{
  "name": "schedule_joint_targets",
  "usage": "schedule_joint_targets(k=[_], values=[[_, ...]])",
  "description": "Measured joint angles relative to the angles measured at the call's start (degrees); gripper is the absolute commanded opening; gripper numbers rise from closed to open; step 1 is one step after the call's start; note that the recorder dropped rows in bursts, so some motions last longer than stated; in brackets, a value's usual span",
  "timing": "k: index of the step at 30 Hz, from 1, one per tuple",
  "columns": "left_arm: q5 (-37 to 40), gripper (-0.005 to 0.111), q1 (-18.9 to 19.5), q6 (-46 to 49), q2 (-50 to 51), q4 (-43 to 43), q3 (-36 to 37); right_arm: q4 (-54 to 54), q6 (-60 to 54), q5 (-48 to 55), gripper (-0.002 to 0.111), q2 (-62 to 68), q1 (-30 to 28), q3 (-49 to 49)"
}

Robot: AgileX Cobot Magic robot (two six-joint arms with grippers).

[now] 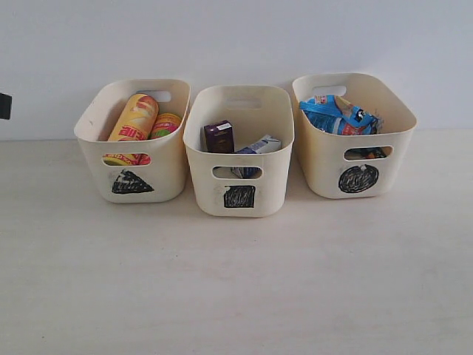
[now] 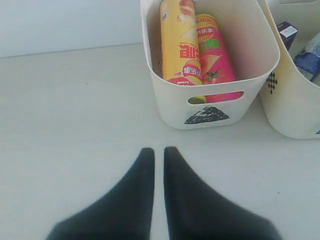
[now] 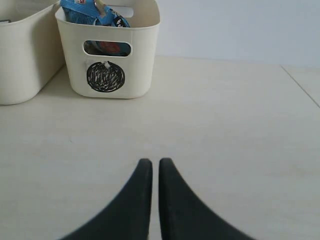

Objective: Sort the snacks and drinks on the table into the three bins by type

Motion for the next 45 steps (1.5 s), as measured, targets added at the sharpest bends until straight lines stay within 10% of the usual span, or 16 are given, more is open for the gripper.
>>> schedule_joint_targets(k=[16,45], values=[[2.96,0.004,0.00,0.00,-11.97,-3.03,3.65,0.00,0.00,0.00,0.003,0.00,0.00,0.00],[-16.21,0.004,1.90,0.00,-45.24,-4.99,36.24,0.00,0.00,0.00,0.003,0.00,0.00,0.00]])
